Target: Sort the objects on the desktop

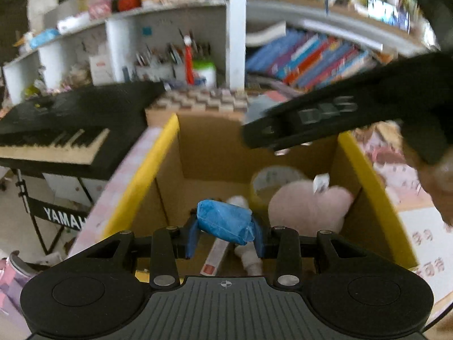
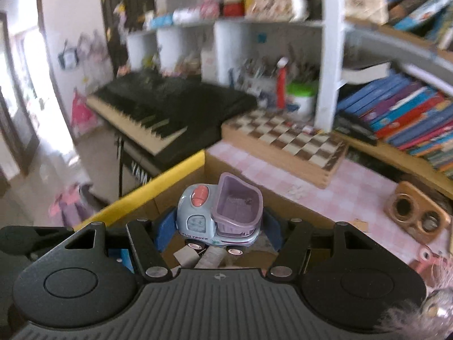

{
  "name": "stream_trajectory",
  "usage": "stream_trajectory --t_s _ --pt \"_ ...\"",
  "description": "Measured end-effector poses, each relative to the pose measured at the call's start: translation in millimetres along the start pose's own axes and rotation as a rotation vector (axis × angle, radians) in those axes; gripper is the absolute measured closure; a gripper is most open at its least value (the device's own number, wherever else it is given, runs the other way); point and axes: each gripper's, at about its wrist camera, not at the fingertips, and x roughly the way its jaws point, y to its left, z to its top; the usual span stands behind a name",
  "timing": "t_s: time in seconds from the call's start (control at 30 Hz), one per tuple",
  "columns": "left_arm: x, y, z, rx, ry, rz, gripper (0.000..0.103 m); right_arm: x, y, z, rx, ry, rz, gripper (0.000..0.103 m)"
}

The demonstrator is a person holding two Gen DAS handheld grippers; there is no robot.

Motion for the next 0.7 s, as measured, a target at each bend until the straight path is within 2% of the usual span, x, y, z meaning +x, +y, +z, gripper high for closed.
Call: stream_trajectory --t_s 0.13,0.33,0.53,0.7 --pt "22 -1 0 0.015 0.085 -0.005 0.066 49 -4 9 -0.037 0.148 0.036 0.041" --pt "39 -8 1 0.050 0.150 -0.019 0.066 95 1 12 -0.104 0.273 0.039 0.041" --pt "38 -8 1 0.047 0.172 -0.029 0.066 119 9 13 -0.160 0.344 0.055 0.041" --pt "36 -9 0 0.032 0.179 -0.026 0.065 129 10 12 -0.166 0.361 0.058 0.041"
